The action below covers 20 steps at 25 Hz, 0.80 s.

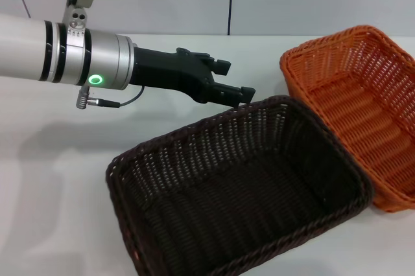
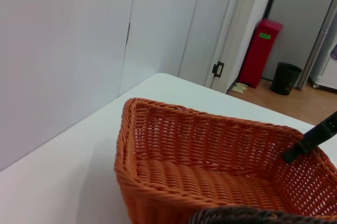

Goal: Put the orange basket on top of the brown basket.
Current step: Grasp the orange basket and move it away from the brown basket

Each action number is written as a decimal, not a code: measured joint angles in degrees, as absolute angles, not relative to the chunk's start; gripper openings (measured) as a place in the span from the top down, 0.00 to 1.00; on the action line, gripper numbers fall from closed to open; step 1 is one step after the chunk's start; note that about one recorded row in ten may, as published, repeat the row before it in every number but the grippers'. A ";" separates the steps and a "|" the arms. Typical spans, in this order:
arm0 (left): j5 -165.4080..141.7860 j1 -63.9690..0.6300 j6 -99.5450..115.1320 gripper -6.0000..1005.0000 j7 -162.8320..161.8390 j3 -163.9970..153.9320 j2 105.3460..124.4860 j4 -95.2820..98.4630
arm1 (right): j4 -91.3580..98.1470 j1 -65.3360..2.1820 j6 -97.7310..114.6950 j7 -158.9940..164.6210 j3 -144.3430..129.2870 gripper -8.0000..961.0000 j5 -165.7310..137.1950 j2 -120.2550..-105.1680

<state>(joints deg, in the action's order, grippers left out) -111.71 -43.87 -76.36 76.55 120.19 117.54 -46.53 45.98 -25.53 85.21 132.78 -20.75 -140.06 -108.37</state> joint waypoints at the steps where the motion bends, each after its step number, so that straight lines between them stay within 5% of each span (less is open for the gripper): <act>1: -111.71 -43.92 -76.07 0.14 76.55 120.22 117.55 -46.28 | 46.16 -25.33 84.63 132.00 -20.39 0.38 -139.98 -108.72; 11: -111.50 -43.50 -74.37 0.14 76.55 120.23 117.71 -45.87 | 45.38 -22.45 81.65 129.12 -19.00 0.56 -134.24 -108.40; 20: -111.38 -43.46 -73.21 0.14 76.64 120.13 117.78 -45.28 | 45.84 -20.58 81.43 127.70 -18.60 0.64 -129.25 -108.65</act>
<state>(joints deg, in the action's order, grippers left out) -111.38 -43.46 -73.21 76.64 120.13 117.78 -45.28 45.84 -20.58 81.43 127.70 -18.60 -129.25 -108.65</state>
